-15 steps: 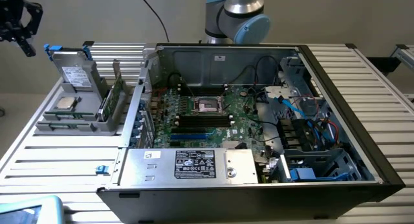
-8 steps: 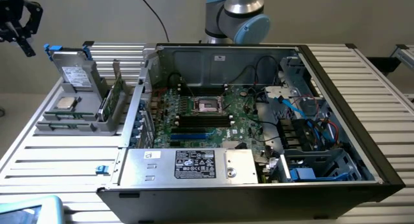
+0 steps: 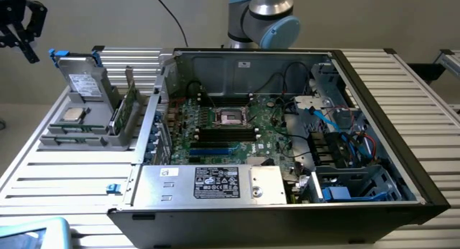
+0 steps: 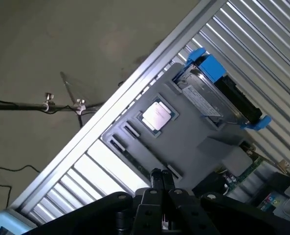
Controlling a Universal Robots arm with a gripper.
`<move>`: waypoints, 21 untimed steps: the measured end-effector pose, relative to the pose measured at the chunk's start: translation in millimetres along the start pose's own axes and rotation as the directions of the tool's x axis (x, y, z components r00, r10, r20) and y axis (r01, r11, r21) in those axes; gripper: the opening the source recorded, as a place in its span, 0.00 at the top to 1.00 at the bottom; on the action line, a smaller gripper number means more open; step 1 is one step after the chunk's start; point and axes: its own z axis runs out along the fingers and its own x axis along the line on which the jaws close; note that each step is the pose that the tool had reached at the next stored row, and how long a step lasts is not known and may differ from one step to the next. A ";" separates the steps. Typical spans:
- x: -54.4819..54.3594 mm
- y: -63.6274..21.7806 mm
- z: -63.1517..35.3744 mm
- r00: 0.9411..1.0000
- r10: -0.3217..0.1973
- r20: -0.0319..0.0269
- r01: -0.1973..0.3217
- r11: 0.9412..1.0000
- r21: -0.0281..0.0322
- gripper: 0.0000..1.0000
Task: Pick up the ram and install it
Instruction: 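Pick up the ram and move it above insertion slot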
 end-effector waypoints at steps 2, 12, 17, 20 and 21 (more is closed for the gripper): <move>0.0 0.0 0.1 0.999 -0.036 -0.002 0.036 0.999 -0.001 0.89; 0.0 -0.1 0.3 0.976 -0.217 -0.009 0.217 0.976 -0.005 0.89; 0.0 0.0 0.3 0.952 -0.304 -0.013 0.304 0.953 -0.008 0.89; 0.0 -0.1 0.4 0.934 -0.356 -0.015 0.356 0.934 -0.010 0.89; 0.0 -0.1 0.5 0.928 -0.373 -0.015 0.373 0.928 -0.010 0.89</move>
